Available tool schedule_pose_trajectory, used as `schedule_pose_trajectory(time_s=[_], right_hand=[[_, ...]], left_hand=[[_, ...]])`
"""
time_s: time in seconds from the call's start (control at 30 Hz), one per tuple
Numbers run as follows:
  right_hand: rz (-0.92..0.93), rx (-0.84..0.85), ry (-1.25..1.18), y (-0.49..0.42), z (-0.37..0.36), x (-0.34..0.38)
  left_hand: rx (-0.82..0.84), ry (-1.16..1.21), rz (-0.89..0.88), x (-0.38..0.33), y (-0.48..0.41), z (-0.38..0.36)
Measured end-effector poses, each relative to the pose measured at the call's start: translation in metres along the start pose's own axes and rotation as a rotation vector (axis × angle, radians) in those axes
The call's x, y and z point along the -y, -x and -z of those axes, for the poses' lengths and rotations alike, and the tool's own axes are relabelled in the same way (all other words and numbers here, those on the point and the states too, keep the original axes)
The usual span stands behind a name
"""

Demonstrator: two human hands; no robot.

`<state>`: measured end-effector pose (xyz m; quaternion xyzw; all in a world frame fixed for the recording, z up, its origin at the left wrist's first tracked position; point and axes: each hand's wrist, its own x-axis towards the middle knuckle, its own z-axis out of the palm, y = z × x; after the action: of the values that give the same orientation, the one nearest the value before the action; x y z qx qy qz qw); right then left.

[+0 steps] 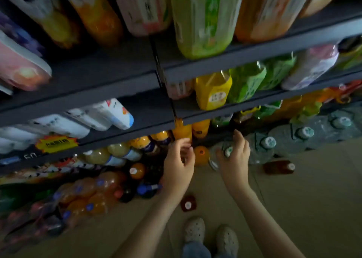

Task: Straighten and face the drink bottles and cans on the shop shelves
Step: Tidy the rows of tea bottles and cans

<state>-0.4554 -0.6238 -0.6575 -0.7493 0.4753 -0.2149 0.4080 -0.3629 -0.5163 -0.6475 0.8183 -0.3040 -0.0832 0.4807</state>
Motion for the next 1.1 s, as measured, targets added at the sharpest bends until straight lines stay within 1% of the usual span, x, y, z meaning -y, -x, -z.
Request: schedule_pose_trajectory(time_s=[0.13, 0.23, 0.3, 0.43, 0.5, 0.53, 0.6, 0.63, 0.7, 0.8, 0.87, 0.93, 0.97, 1.03, 1.1], right_hand=[[-0.078, 0.125, 0.081, 0.05, -0.022, -0.085], [-0.15, 0.232, 0.128, 0.088, -0.047, -0.146], [-0.2, 0.285, 0.132, 0.108, -0.067, -0.175], [-0.186, 0.397, 0.162, 0.134, -0.114, -0.217], [-0.167, 0.439, 0.14, 0.141, -0.137, -0.234], [-0.173, 0.431, 0.109, 0.141, -0.147, -0.238], [-0.204, 0.383, 0.019, 0.136, -0.159, -0.24], [-0.222, 0.349, -0.033, 0.131, -0.163, -0.236], [-0.196, 0.266, -0.114, 0.123, -0.163, -0.215], [-0.083, 0.111, -0.217, 0.1, -0.149, -0.161], [0.027, -0.038, -0.255, 0.072, -0.133, -0.116], [0.155, -0.173, -0.299, 0.039, -0.114, -0.068], [0.211, -0.226, -0.317, 0.024, -0.105, -0.044], [0.291, -0.319, -0.348, -0.003, -0.089, -0.004], [0.346, -0.353, -0.352, -0.024, -0.082, 0.022]], left_hand=[[0.165, -0.164, 0.192, 0.073, 0.06, -0.038], [0.238, -0.207, 0.361, 0.122, 0.105, -0.06], [0.327, -0.233, 0.494, 0.151, 0.128, -0.069], [0.451, -0.293, 0.557, 0.202, 0.156, -0.085], [0.472, -0.327, 0.56, 0.221, 0.162, -0.089], [0.459, -0.335, 0.558, 0.229, 0.163, -0.09], [0.412, -0.335, 0.533, 0.234, 0.159, -0.091], [0.381, -0.322, 0.5, 0.231, 0.155, -0.091], [0.301, -0.267, 0.402, 0.21, 0.146, -0.087], [0.108, -0.123, 0.188, 0.15, 0.112, -0.069], [-0.068, -0.049, 0.048, 0.107, 0.072, -0.054], [-0.269, 0.016, -0.055, 0.066, 0.028, -0.038], [-0.348, 0.041, -0.081, 0.048, 0.007, -0.031], [-0.455, 0.086, -0.1, 0.02, -0.031, -0.02], [-0.498, 0.087, -0.097, 0.007, -0.062, -0.015]])
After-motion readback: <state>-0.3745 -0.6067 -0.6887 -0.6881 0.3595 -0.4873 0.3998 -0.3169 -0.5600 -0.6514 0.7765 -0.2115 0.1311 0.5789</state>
